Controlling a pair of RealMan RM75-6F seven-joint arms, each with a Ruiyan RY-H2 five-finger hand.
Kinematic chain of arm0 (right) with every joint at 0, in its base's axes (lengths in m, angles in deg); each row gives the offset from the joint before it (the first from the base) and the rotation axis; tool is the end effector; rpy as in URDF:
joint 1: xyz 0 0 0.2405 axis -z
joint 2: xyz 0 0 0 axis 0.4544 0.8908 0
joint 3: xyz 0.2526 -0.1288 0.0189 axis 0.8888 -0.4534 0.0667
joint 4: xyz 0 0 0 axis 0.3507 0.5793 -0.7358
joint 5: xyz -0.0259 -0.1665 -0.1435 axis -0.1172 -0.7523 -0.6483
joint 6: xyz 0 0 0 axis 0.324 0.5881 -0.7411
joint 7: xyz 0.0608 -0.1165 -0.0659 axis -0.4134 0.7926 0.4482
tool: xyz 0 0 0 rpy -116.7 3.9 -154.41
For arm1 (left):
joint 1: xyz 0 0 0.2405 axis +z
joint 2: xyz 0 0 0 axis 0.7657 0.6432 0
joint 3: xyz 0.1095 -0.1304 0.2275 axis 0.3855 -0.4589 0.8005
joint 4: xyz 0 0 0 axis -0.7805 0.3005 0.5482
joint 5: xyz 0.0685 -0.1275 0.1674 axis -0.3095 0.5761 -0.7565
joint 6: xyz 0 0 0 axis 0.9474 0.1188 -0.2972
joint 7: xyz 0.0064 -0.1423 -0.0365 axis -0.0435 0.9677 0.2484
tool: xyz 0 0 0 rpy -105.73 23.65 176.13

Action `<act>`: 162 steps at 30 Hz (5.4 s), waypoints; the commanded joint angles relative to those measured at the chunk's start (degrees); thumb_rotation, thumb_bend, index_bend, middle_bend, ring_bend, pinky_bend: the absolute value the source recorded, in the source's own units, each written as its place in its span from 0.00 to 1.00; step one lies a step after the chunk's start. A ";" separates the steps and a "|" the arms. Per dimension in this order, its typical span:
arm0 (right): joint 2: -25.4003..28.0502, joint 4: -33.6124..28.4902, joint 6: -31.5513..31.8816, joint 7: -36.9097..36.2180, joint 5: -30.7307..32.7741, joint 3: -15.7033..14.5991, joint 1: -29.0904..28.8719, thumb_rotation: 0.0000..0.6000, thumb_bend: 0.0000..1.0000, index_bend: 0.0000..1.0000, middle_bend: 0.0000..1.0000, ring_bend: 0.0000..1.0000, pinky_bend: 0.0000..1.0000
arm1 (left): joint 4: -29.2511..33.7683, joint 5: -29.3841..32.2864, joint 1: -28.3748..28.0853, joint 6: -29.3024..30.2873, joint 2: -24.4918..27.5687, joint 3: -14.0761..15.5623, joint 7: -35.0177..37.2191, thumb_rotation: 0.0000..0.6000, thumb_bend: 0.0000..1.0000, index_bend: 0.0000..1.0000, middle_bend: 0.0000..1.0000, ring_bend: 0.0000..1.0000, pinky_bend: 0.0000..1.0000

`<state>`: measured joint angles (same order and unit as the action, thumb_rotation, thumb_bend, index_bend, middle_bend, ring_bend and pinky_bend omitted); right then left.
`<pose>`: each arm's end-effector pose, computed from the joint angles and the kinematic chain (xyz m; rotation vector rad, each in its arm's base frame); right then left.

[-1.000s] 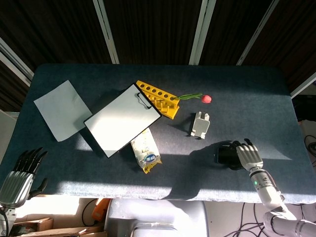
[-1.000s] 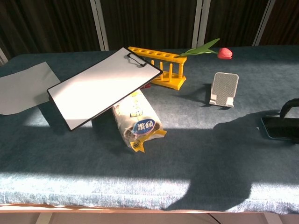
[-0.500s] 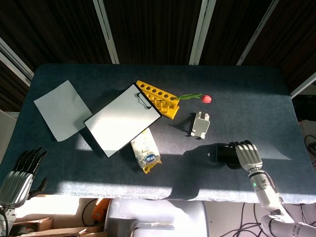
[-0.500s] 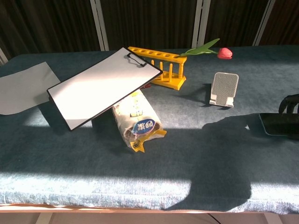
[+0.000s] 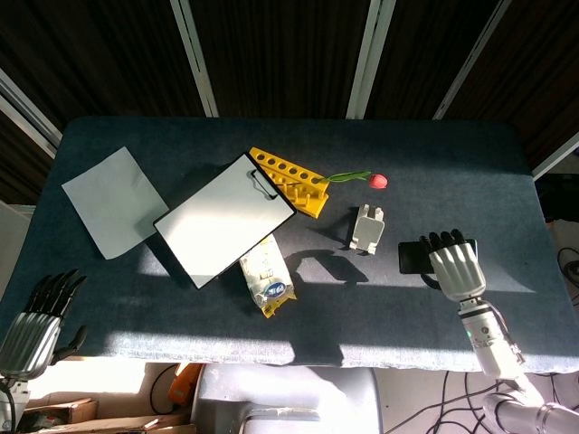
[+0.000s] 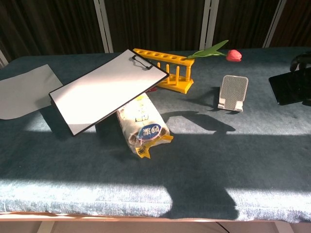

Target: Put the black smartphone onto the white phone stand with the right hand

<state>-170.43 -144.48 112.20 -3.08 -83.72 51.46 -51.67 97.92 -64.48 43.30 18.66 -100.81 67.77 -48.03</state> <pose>-0.3125 -0.3180 0.0698 1.6465 -0.2637 0.6601 -0.3316 0.1794 0.1495 -1.5787 -0.8213 -0.9200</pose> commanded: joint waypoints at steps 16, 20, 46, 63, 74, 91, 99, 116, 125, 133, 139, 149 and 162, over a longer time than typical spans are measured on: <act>0.78 24.30 -0.44 16.29 -30.33 -6.07 -22.59 1.00 0.40 0.95 0.68 0.58 0.50 | 0.07 1.35 -1.07 -2.52 -0.48 -0.25 -1.30 1.00 0.37 0.00 0.00 0.00 0.03; 0.71 25.91 -1.88 13.81 -31.12 -7.33 -24.12 1.00 0.40 0.94 0.68 0.58 0.50 | 0.03 1.78 -0.97 -2.44 -0.40 -0.38 -1.15 1.00 0.37 0.00 0.00 0.00 0.03; -10.12 44.82 -3.77 3.52 -27.96 -12.48 -22.23 1.00 0.40 0.93 0.68 0.60 0.49 | 0.21 2.87 -1.50 -3.76 -0.54 -0.50 -1.72 1.00 0.37 0.00 0.00 0.00 0.03; -12.78 48.47 -4.67 1.77 -26.40 -14.67 -21.86 1.00 0.40 0.93 0.68 0.59 0.49 | 0.29 3.19 -1.51 -3.84 -0.56 -0.53 -1.86 1.00 0.37 0.00 0.00 0.00 0.03; -13.93 50.13 -5.29 0.87 -25.56 -15.72 -21.78 1.00 0.40 0.91 0.68 0.60 0.49 | 0.46 3.85 -1.68 -4.59 -0.52 -0.55 -2.23 1.00 0.37 0.00 0.00 0.00 0.03; -15.65 51.92 -5.61 -1.23 -24.07 -16.13 -21.41 1.00 0.40 0.87 0.68 0.59 0.49 | 0.69 4.85 -2.08 -5.65 -0.60 -0.77 -2.95 1.00 0.37 0.00 0.00 0.00 0.03; -15.96 52.40 -5.39 -1.70 -22.94 -15.78 -21.54 1.00 0.40 0.87 0.68 0.59 0.49 | 0.66 4.81 -2.09 -5.62 -0.62 -0.74 -2.99 1.00 0.37 0.00 0.00 0.00 0.03; -16.89 52.44 -6.12 -1.91 -22.22 -16.35 -21.66 1.00 0.40 0.83 0.68 0.59 0.49 | 0.72 4.81 -2.10 -5.63 -0.55 -0.66 -2.89 1.00 0.37 0.00 0.00 0.00 0.03; -17.22 52.54 -7.27 -0.73 -21.27 -15.96 -21.60 1.00 0.40 0.63 0.61 0.56 0.49 | 0.68 4.89 -2.11 -5.63 -0.55 -0.68 -2.84 1.00 0.37 0.00 0.00 0.00 0.03; -17.32 51.73 -8.42 0.44 -20.26 -15.40 -21.42 1.00 0.40 0.21 0.48 0.49 0.46 | 0.73 4.90 -2.08 -5.56 -0.52 -0.67 -2.80 1.00 0.37 0.00 0.00 0.00 0.03; -17.14 51.13 -8.72 0.34 -19.68 -15.02 -21.44 1.00 0.40 0.13 0.46 0.47 0.44 | 0.72 4.94 -2.12 -5.66 -0.52 -0.67 -2.78 1.00 0.37 0.00 0.00 0.00 0.03; -17.44 50.33 -10.52 1.94 -18.34 -13.93 -21.98 1.00 0.40 0.02 0.39 0.39 0.39 | 0.76 5.03 -2.15 -5.75 -0.52 -0.66 -2.86 1.00 0.37 0.00 0.00 0.00 0.03; -17.52 49.52 -11.69 2.52 -18.28 -14.07 -22.35 1.00 0.40 0.00 0.33 0.34 0.34 | 0.76 5.07 -2.09 -5.64 -0.42 -0.68 -2.68 1.00 0.37 0.00 0.00 0.00 0.03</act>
<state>-187.95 -94.96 100.51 -0.57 -102.00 37.39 -74.02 98.67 -59.41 41.21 13.02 -101.23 67.09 -50.71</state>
